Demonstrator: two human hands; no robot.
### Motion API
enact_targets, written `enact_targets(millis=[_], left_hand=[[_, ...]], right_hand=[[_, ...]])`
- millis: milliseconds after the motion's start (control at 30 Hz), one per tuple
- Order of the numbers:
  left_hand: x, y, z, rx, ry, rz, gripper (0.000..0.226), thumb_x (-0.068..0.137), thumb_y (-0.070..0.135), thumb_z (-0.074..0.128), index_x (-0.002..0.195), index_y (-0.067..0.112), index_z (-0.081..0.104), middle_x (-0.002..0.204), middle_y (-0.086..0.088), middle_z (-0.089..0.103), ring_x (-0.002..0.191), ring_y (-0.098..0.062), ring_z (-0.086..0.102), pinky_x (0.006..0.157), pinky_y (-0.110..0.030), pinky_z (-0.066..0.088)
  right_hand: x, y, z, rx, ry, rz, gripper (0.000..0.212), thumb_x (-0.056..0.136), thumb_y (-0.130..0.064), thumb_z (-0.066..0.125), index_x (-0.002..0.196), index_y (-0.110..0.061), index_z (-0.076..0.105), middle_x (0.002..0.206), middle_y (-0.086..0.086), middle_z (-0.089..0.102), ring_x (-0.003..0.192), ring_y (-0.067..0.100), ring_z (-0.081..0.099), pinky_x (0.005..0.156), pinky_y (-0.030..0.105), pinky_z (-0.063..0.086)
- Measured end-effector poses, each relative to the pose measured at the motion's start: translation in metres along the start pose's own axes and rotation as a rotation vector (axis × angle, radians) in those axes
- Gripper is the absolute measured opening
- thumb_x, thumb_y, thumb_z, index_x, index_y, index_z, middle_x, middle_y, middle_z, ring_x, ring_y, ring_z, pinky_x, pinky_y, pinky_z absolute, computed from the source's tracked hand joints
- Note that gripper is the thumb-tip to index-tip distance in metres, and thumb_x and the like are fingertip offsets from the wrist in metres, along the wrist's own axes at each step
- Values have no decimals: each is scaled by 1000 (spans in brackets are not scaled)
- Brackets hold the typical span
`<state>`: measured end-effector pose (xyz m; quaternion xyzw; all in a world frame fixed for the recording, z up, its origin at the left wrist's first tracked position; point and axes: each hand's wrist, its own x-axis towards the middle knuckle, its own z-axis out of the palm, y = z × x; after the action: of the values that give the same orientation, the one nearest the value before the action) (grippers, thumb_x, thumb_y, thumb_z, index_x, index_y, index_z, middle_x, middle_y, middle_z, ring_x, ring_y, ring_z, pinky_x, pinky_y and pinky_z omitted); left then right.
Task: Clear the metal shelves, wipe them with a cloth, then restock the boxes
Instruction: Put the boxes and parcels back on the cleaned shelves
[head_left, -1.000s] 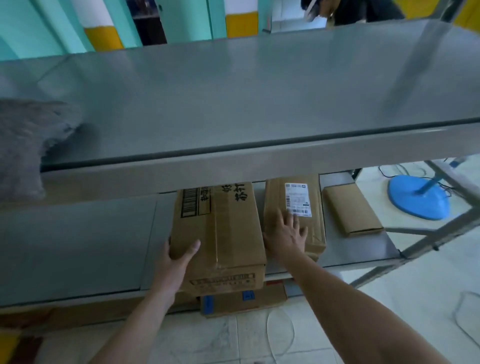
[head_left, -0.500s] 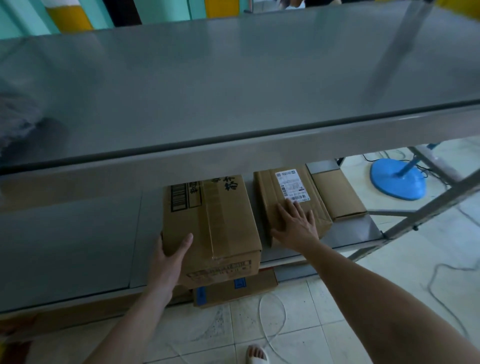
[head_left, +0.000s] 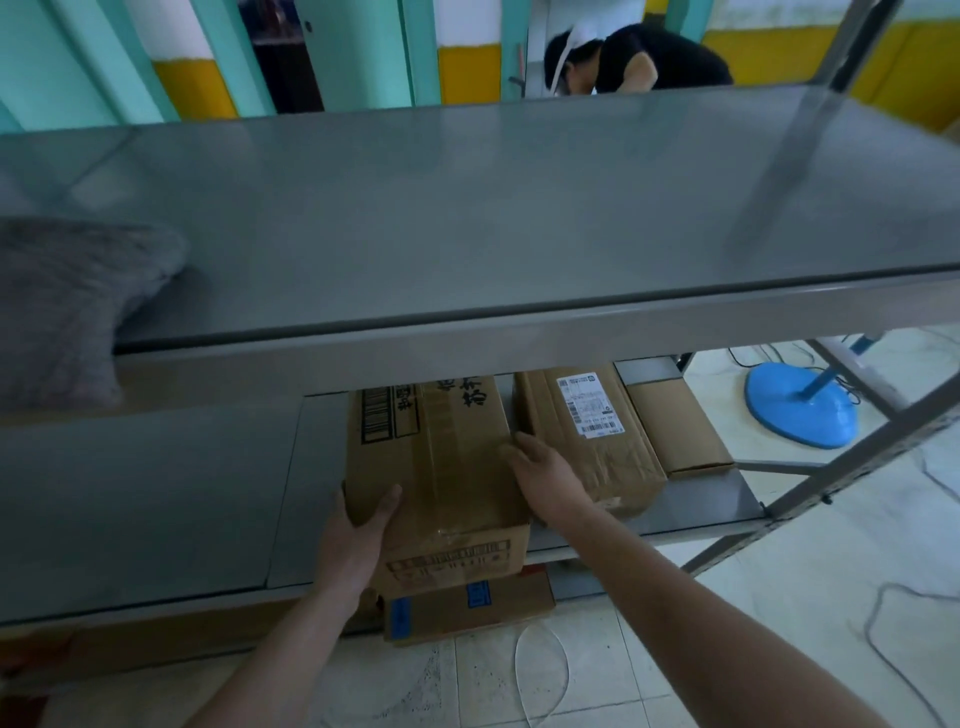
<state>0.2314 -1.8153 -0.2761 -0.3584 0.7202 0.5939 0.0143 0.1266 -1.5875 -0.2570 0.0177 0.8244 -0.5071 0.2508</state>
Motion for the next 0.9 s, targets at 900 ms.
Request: enact_targets(millis=[900], left_hand=[[-104, -22, -36, 214, -462, 627, 34, 99, 12, 56, 120, 40, 54, 121, 23, 53, 114, 2, 52, 89, -17, 46]], right_hand=[[-205, 43, 112, 126, 523, 113, 41, 104, -23, 51, 145, -25, 49, 136, -8, 56, 129, 12, 52, 109, 34, 44]])
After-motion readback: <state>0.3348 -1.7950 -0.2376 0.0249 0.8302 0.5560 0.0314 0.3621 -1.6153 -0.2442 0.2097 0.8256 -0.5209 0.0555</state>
